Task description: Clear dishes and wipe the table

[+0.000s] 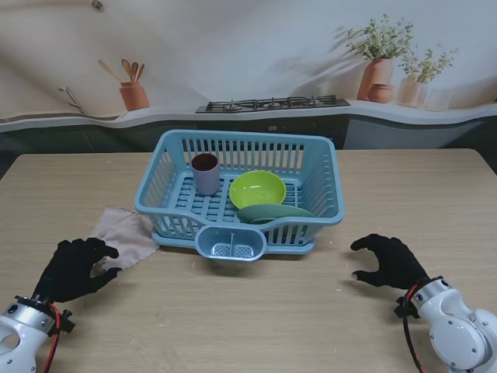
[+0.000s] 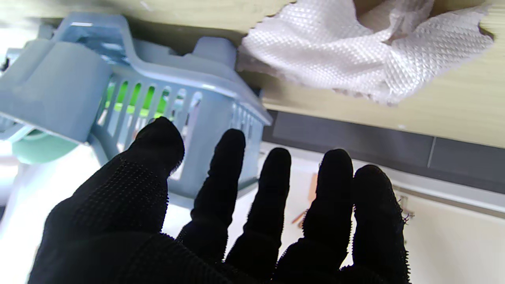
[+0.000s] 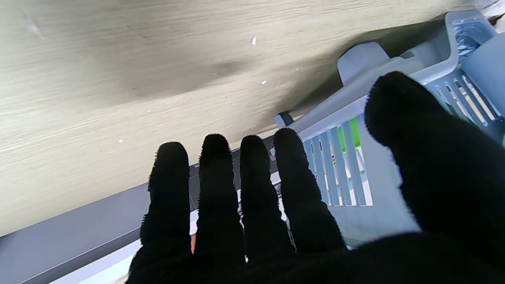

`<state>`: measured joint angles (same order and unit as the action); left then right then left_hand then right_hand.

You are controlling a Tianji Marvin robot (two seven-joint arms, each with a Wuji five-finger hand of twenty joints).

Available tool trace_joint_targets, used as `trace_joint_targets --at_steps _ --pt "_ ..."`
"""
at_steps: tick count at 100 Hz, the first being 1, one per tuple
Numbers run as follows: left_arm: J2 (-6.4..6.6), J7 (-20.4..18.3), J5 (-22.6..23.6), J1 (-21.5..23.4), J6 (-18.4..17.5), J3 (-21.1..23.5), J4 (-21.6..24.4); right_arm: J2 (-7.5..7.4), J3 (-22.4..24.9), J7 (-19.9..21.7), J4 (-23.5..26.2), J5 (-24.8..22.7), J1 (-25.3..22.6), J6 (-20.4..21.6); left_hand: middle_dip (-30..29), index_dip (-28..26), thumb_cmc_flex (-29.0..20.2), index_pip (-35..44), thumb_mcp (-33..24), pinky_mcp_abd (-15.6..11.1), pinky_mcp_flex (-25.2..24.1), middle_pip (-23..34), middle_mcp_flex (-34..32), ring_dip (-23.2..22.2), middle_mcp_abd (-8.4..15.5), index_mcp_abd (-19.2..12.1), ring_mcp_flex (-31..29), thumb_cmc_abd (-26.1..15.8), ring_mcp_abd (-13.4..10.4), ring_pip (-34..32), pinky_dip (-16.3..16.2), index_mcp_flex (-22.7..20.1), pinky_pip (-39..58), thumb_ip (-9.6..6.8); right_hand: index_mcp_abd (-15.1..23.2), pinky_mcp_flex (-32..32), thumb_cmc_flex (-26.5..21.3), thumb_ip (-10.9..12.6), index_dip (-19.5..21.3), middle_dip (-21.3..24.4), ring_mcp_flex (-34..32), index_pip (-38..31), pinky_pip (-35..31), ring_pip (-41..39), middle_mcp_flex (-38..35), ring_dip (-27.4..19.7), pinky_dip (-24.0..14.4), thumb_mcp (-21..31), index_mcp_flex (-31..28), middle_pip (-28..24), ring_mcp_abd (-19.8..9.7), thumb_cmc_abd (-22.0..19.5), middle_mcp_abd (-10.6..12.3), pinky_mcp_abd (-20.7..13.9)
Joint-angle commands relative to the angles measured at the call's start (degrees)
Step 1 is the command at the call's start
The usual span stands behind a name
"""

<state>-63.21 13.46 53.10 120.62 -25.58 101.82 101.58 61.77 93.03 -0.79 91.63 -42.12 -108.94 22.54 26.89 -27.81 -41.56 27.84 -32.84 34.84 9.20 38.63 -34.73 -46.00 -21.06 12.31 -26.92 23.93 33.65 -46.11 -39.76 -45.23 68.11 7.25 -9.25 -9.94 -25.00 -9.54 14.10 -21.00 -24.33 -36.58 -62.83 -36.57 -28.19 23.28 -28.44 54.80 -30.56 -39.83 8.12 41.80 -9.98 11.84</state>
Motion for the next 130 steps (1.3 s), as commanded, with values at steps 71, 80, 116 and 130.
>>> trace_joint_targets --at_steps 71,80,116,130 --pt "-0.88 -9.9 -17.1 1.8 -5.2 1.3 2.9 0.08 -0.7 1.8 2.7 1.7 -3.5 1.0 1.2 -0.2 1.6 -2.2 2.1 1.5 4.2 -0.3 -1.3 0.5 -2.4 1.6 -2.3 -2.6 2.0 -1.0 -3.5 -1.3 4.1 -2.55 -2.1 0.9 3.6 0.3 2.6 -1.4 3.2 -5.1 -1.9 -4.5 4.3 1.8 -1.1 2.6 6.0 -5.4 0.3 4.3 -0.8 -3.0" --pt "-0.85 -10.5 -18.1 1.8 -5.0 1.1 3.1 0.07 -0.8 1.9 2.7 1.8 -3.6 1.1 1.1 -0.1 1.7 -2.4 2.2 1.4 4.1 -0.4 -1.2 0.5 -2.7 1.8 -2.3 -2.7 2.0 -1.0 -3.6 -1.2 4.0 -2.53 -2.2 1.1 3.7 0.3 2.8 -1.6 3.5 -5.8 -1.9 -5.1 4.8 2.1 -1.1 2.9 6.7 -6.1 0.3 4.7 -0.8 -3.2" --pt "-0.91 -11.0 -20.1 1.6 -4.6 0.6 3.4 -0.16 -1.0 3.2 2.7 2.3 -3.9 1.5 0.7 0.5 1.9 -3.5 3.6 1.1 3.9 -0.6 -1.2 0.8 -2.6 1.7 -2.3 -3.4 1.7 -0.9 -3.8 -1.2 3.8 -2.5 -2.7 2.8 4.5 0.3 3.4 -1.6 5.9 -7.0 -1.2 -4.5 8.0 1.9 -1.3 2.3 10.5 -6.8 -0.3 3.9 -0.5 -4.0" --pt "-0.85 -11.5 -20.5 1.7 -4.4 0.5 3.6 -0.15 -1.0 3.4 2.9 2.6 -4.1 1.3 0.6 0.5 1.9 -3.5 3.7 0.9 3.5 -0.6 -1.2 0.9 -2.7 1.8 -2.3 -3.4 1.6 -0.8 -3.8 -1.3 3.5 -2.59 -2.6 2.9 4.6 0.4 3.2 -1.4 6.1 -6.7 -1.0 -4.1 8.4 1.6 -1.4 1.9 10.8 -6.5 -0.5 3.5 -0.3 -4.0"
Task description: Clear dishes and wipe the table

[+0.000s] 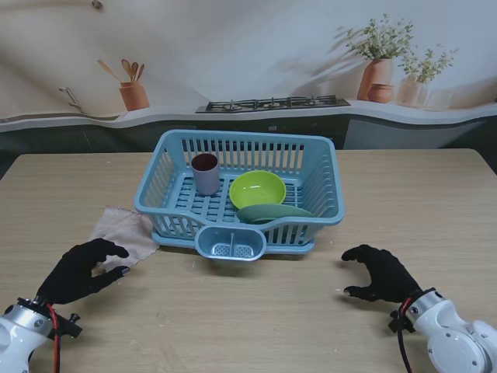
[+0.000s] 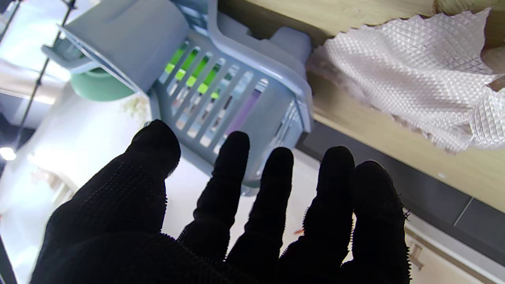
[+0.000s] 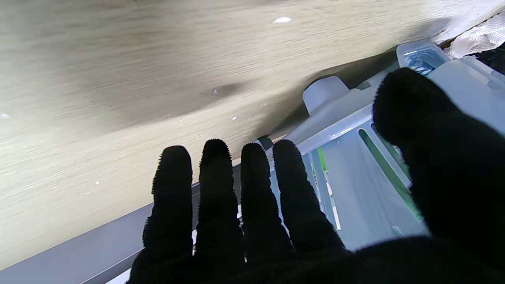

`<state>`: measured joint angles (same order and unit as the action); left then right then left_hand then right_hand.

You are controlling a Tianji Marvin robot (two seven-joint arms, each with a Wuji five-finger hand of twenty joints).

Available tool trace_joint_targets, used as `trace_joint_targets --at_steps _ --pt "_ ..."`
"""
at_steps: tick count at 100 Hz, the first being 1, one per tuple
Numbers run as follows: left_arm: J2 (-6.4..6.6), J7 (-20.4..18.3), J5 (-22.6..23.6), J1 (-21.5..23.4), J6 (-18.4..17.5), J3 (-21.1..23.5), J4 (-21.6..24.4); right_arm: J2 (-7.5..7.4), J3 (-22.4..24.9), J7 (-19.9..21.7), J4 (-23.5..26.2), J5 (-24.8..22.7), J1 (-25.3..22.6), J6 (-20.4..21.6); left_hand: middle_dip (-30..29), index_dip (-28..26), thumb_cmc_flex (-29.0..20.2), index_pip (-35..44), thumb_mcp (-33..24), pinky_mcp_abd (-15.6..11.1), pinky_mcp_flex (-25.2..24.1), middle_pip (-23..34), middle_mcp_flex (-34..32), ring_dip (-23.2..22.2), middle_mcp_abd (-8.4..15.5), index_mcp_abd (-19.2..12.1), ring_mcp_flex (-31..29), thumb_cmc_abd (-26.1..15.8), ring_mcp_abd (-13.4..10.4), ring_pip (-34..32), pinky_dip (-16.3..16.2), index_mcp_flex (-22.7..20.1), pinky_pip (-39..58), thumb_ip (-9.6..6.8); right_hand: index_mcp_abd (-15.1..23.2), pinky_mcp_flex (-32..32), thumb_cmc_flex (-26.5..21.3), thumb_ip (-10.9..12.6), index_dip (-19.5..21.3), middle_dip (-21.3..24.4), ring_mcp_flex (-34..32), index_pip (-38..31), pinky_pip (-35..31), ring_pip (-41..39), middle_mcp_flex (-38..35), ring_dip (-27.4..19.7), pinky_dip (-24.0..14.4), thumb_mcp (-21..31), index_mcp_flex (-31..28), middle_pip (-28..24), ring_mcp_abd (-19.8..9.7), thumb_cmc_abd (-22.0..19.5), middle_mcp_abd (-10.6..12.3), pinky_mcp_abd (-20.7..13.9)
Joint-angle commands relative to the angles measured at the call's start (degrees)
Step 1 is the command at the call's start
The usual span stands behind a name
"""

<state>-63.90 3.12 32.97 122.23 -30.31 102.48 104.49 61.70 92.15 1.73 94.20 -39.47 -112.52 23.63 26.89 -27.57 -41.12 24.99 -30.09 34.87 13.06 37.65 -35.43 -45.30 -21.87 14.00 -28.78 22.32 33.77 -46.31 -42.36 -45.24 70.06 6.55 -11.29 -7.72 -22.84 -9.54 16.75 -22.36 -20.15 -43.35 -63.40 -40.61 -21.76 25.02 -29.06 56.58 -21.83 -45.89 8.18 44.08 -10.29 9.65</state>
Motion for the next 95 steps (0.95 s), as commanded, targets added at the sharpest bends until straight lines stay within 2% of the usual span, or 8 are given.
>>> trace_joint_targets --at_steps 1,95 --pt "-0.16 -1.2 -0.4 0.1 0.3 -0.2 0.7 -0.07 -0.1 0.9 0.4 -0.1 -0.5 0.3 0.6 0.2 1.5 -0.7 0.9 0.9 -0.4 0.4 -0.5 0.2 -1.8 0.1 -0.4 -1.8 1.5 -0.6 -1.2 -1.3 1.6 -1.89 -0.6 0.7 2.5 0.4 0.6 0.0 1.9 0.0 -0.4 0.0 1.9 -0.1 -0.8 0.1 2.1 -0.4 -0.6 1.2 0.0 -1.8" --pt "-0.36 -0.3 -0.6 -0.1 0.0 -0.3 0.5 -0.01 -0.4 0.9 0.8 0.3 -0.8 -0.8 0.7 -0.1 1.9 -0.5 0.7 0.7 -1.5 0.3 -1.1 0.3 -1.5 0.0 -0.6 -1.7 1.5 -0.4 -0.3 -1.9 0.4 -1.91 -0.5 0.8 1.8 0.8 0.2 0.4 2.0 0.3 0.1 0.3 1.9 -0.4 -1.6 -1.1 2.0 -0.2 -0.6 0.2 0.0 -1.9"
